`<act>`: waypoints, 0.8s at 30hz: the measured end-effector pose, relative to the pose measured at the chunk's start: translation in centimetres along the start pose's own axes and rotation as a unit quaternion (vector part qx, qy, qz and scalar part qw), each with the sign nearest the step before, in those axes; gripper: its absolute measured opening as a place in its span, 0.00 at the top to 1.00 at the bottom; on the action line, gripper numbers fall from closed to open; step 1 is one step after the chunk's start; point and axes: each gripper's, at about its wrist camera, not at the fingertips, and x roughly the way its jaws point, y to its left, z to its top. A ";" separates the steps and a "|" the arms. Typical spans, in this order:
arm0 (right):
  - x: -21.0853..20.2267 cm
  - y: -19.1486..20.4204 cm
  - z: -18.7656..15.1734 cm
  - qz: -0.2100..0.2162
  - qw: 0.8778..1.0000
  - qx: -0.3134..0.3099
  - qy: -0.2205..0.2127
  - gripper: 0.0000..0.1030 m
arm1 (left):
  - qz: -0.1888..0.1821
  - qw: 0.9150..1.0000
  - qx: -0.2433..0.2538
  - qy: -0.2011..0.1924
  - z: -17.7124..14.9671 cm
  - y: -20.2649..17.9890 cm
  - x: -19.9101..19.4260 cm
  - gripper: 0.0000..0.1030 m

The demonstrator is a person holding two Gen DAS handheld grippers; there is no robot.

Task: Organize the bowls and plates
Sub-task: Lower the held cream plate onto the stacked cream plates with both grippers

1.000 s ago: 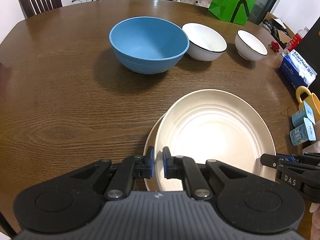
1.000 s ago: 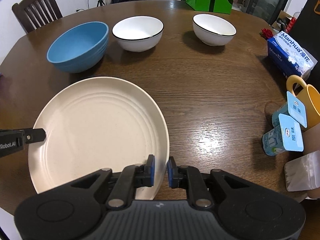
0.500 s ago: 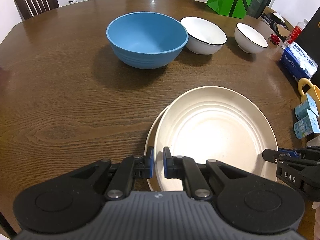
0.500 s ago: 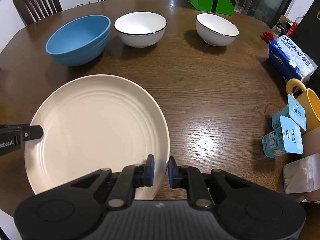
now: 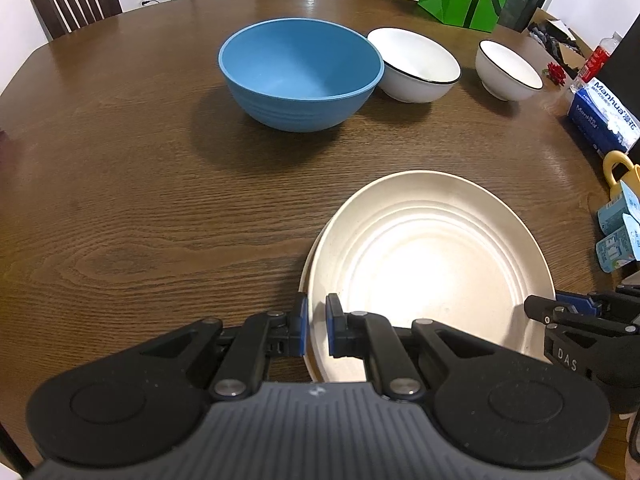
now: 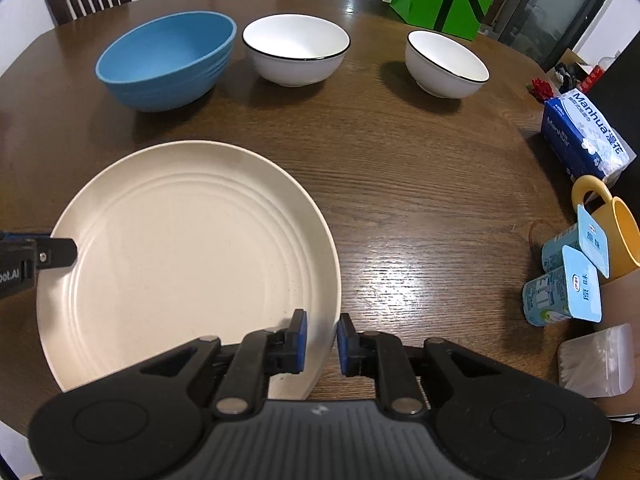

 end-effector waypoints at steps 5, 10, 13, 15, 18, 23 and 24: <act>0.1 0.5 -0.1 -0.006 1.000 -0.007 0.000 0.84 | 0.011 1.000 0.010 -0.001 0.0 -0.4 0.1 0.91; 0.4 0.9 -0.1 -0.012 1.000 -0.014 0.002 0.84 | 0.024 1.000 0.019 0.003 0.1 -0.8 0.2 0.91; 0.4 1.1 -0.1 -0.012 1.000 -0.013 0.003 0.84 | 0.038 0.999 0.027 0.012 0.2 -1.2 0.4 0.91; 0.5 1.2 -0.1 -0.013 1.000 -0.015 0.005 0.84 | 0.045 0.998 0.033 0.013 0.3 -1.6 0.5 0.91; 0.7 1.1 -0.1 -0.012 1.000 -0.012 0.005 0.84 | 0.050 0.998 0.036 0.017 0.4 -1.6 0.7 0.91; 0.7 1.0 0.0 -0.013 1.000 -0.012 0.007 0.84 | 0.058 0.997 0.041 0.033 0.6 -1.9 1.3 0.91; 0.7 1.0 0.0 -0.014 1.000 -0.012 0.007 0.84 | 0.060 0.997 0.042 0.034 0.6 -1.9 1.4 0.90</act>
